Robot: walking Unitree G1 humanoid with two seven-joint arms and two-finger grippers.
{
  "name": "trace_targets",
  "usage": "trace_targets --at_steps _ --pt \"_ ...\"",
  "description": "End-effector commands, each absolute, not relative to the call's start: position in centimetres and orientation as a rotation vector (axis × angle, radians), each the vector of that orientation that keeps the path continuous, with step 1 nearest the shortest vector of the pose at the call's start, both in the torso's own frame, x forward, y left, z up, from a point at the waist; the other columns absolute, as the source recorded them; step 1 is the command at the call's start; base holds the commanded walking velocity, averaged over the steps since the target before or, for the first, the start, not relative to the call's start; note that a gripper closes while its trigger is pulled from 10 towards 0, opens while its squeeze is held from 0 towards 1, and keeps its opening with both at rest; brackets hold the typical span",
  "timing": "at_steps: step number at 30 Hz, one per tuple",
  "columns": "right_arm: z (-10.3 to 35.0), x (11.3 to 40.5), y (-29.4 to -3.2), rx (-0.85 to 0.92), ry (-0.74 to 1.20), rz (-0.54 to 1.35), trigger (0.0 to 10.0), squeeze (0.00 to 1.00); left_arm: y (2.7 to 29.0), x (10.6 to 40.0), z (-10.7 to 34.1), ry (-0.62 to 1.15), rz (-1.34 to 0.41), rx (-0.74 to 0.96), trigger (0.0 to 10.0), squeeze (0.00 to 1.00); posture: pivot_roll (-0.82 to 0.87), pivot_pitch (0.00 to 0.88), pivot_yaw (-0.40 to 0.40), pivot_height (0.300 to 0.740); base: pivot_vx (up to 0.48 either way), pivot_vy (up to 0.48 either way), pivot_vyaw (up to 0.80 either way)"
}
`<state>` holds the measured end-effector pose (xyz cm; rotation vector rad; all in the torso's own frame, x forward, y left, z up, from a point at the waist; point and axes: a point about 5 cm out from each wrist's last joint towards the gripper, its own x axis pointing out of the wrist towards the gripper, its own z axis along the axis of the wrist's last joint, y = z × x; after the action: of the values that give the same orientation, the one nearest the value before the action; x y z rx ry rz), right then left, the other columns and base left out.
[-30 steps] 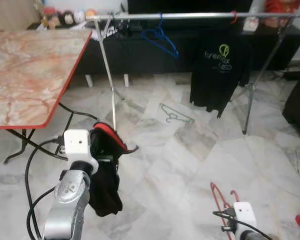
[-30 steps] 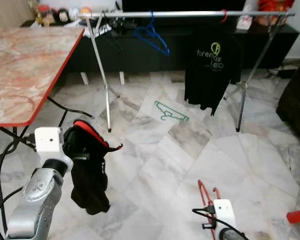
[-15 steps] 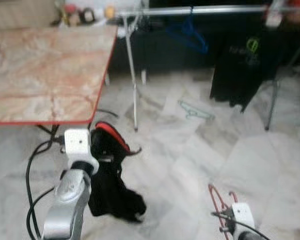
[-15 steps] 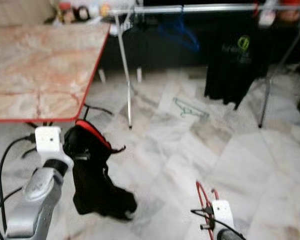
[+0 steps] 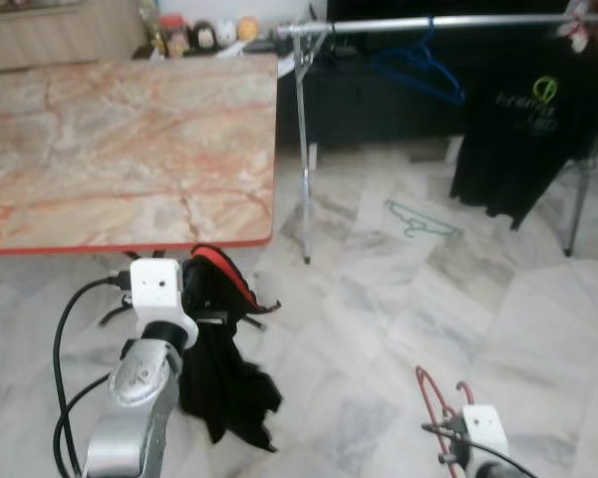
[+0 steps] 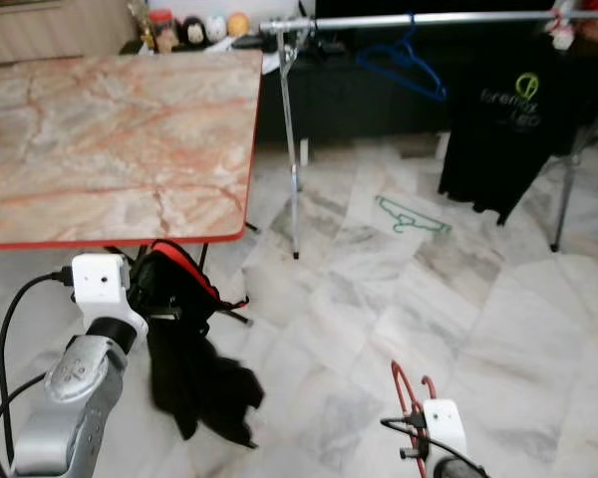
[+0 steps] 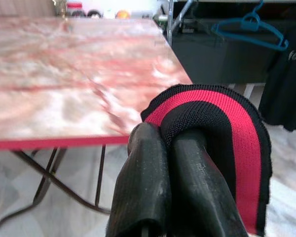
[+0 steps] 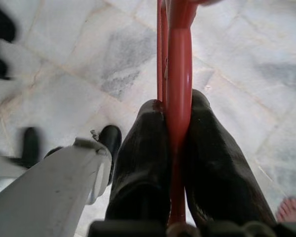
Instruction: Hang hanger
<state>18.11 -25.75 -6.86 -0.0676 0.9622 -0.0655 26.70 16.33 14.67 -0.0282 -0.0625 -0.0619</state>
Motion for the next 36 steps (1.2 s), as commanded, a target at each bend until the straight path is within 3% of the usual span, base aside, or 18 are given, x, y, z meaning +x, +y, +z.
trace_targets --at_steps 1,12,36 --pt "-6.9 18.5 -25.1 -0.057 0.951 -0.053 10.0 0.00 17.1 26.7 15.4 -0.097 -0.043 -0.008 10.0 0.00 -0.04 0.019 0.001 0.740 0.000 0.480 0.00" --pt "-6.8 18.7 -24.9 -0.032 0.938 -0.071 10.0 0.00 17.0 27.0 15.7 -0.108 -0.039 0.000 10.0 0.00 -0.04 0.047 0.000 0.740 0.000 0.453 0.00" --pt "-6.7 18.9 -25.1 -0.052 0.951 -0.057 10.0 0.00 16.4 27.2 16.4 -0.139 -0.063 -0.026 10.0 0.00 -0.02 0.079 -0.019 0.740 0.000 0.000 0.00"
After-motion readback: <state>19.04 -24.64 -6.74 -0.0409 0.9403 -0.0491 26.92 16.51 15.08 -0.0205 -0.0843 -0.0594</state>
